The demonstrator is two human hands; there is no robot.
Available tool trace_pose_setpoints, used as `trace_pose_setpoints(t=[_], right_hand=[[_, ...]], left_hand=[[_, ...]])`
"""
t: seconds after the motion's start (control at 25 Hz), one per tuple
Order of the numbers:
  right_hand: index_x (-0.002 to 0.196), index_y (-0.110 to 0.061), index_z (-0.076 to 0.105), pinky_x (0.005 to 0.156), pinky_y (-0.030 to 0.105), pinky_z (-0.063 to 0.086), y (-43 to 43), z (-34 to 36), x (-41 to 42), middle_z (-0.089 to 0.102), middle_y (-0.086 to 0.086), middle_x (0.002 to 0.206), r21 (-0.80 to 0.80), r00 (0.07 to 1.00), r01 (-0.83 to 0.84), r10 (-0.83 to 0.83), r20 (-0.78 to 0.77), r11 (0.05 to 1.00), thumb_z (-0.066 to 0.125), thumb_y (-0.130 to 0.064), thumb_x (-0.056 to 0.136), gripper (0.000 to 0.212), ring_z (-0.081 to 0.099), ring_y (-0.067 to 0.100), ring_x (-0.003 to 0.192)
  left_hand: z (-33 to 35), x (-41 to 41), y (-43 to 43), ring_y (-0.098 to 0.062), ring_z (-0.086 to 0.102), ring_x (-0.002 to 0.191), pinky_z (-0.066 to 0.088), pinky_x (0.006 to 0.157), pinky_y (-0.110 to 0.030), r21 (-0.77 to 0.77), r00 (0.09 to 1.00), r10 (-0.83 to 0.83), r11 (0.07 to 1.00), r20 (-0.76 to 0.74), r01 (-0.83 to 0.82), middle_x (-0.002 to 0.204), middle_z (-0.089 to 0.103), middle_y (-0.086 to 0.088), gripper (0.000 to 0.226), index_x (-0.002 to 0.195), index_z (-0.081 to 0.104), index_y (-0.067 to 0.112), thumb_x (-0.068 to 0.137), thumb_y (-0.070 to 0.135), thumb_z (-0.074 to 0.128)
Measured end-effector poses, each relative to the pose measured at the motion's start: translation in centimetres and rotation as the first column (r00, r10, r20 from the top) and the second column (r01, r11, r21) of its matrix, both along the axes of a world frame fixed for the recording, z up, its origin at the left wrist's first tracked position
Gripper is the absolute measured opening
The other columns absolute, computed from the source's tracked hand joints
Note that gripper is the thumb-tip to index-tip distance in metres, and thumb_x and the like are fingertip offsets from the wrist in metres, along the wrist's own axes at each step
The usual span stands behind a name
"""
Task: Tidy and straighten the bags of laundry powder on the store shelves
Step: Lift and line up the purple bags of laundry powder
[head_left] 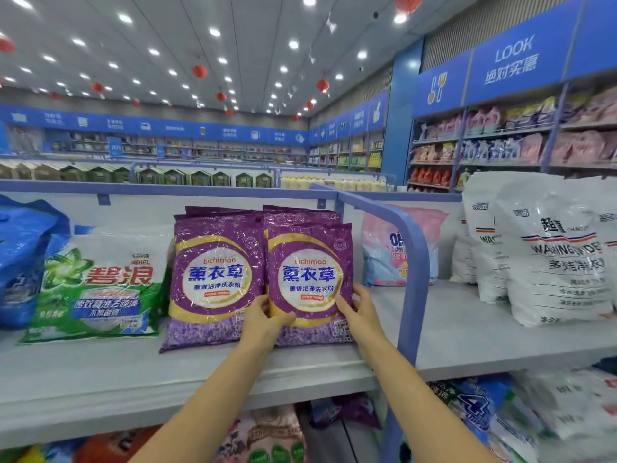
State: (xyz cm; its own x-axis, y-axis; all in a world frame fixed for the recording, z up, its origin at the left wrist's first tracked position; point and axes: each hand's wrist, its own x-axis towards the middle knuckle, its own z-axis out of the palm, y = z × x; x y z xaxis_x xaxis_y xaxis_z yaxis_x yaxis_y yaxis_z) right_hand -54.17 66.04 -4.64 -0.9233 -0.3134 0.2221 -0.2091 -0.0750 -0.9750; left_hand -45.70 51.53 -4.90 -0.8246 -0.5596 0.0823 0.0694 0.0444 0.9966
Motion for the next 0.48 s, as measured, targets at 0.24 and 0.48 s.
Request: trace_pose_setpoints(t=[0.24,0.48], right_hand=[[0.125,-0.013,0.038,0.088,0.034,0.051,-0.9,0.3,-0.6,0.055,0.012,0.124,-0.013,0.999,0.012,-0.011,0.047,1.0,0.059,-0.014,0.09,0.04,0.057,0.022,0.108],[0.125,-0.011,0.038,0.069,0.016,0.049,-0.3,0.5,-0.4,0.053,0.002,0.109,0.051,0.999,0.031,-0.032,0.008,0.998,0.072,-0.009,0.079,0.057,0.056,0.008,0.089]], left_hand=[[0.7,-0.2,0.3,-0.018,0.052,0.105,0.043,0.089,-0.029,-0.035,1.0,-0.02,0.999,0.008,0.021,0.125,0.054,-0.009,0.071,0.139,0.033,0.007,0.078,-0.008,0.066],[0.9,0.1,0.5,-0.016,0.047,0.111,0.042,0.093,-0.03,-0.117,0.988,-0.146,0.982,0.054,0.152,0.123,0.05,-0.001,0.082,0.144,0.02,0.016,0.079,-0.016,0.058]])
